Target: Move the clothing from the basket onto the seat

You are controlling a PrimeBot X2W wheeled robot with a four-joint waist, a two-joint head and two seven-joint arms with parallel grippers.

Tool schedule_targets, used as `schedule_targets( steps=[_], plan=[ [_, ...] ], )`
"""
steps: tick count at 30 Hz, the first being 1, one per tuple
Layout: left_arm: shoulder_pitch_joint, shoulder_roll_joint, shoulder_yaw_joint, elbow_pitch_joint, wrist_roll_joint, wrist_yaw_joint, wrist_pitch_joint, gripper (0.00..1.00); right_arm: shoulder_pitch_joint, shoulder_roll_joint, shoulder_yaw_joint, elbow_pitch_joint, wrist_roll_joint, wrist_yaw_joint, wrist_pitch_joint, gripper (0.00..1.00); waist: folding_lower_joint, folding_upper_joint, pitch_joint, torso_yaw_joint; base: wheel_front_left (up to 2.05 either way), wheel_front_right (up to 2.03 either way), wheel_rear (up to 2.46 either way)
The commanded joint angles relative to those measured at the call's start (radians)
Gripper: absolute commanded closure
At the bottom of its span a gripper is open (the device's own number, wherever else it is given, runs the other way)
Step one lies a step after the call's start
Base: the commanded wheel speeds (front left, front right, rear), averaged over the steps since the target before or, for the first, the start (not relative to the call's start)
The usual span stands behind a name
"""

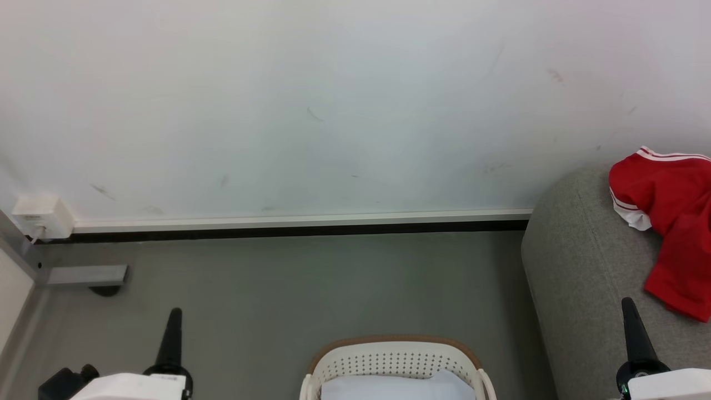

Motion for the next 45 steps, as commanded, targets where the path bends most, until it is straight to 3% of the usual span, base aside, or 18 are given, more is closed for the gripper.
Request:
schedule_targets(
  steps=[1,45],
  plan=[
    [-0.019,0.008,0.005,-0.014,-0.035,-0.006,0.008,1.0,-0.023,-0.004,-0.008,-0.004,0.033,-0.001,0.008,1.0,0.0,-0.0001,0.0,0.001,0.0,0.0,0.0],
    [-0.028,0.011,0.028,-0.04,-0.393,-0.015,0.106,1.0,-0.041,-0.01,-0.037,0.01,0.383,-0.002,0.081,1.0,0.0,-0.0001,-0.008,0.012,0.0,0.0,0.0]
  ],
)
